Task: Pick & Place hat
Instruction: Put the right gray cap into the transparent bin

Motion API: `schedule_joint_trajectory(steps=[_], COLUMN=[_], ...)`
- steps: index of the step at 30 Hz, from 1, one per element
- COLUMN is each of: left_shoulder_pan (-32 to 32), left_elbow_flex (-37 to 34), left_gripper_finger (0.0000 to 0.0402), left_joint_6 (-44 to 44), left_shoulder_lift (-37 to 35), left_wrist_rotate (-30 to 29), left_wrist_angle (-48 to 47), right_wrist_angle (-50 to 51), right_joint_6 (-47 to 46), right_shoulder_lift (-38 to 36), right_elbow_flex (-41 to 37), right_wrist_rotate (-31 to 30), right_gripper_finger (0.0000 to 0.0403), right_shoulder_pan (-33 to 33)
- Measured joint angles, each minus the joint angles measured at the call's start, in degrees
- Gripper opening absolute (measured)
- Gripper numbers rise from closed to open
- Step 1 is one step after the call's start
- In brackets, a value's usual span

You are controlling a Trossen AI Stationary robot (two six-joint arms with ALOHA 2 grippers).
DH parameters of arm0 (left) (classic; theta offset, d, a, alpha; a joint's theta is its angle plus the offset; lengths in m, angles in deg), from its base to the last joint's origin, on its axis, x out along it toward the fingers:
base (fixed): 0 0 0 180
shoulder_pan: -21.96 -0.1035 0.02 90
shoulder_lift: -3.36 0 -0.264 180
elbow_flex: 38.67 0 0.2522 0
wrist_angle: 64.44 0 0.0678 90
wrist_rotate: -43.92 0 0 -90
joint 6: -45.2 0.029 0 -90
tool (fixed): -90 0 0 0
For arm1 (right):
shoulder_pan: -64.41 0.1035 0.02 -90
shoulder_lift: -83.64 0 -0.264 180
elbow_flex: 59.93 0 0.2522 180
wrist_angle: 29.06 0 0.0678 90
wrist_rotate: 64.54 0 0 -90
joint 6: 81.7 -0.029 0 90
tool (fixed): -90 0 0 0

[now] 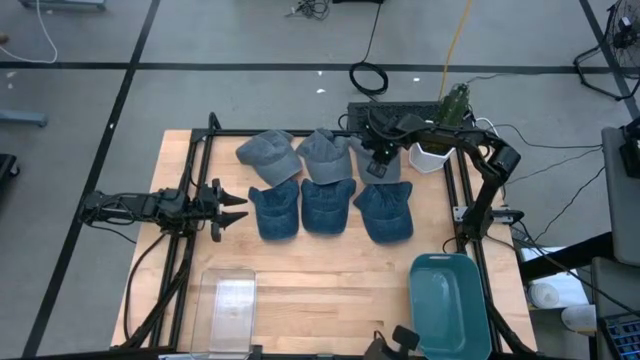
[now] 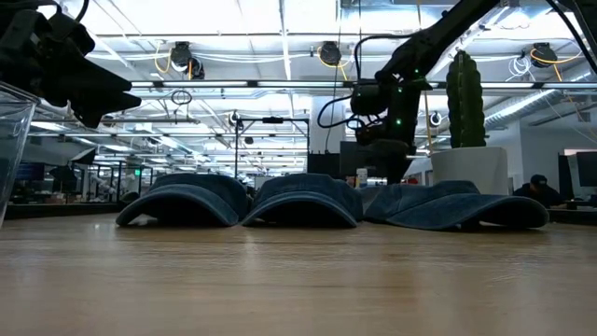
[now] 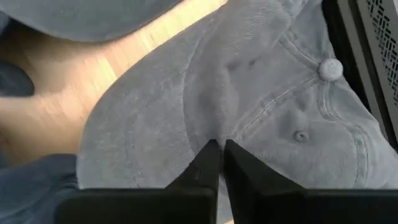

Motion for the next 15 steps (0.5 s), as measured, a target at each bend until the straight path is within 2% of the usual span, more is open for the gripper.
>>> schedule_joint_trajectory(steps=[7, 15], left_shoulder_pan=[-0.01, -0.01], left_elbow_flex=[0.0, 0.0], left_gripper_finger=[0.0196, 0.0196], left_joint_6=[0.0, 0.0], left_shoulder_lift=[0.02, 0.01], left_wrist_rotate=[0.0, 0.02], left_wrist_angle=[0.0, 0.0], right_wrist_angle=[0.26, 0.23], right_joint_6=[1.68, 2.76], right_shoulder_lift=[-0.47, -6.67], right_elbow_flex=[-1.06, -1.09], right_wrist_rotate=[-0.07, -0.26], right_gripper_finger=[0.0002, 0.0001], right_shoulder_pan=[0.68, 2.45])
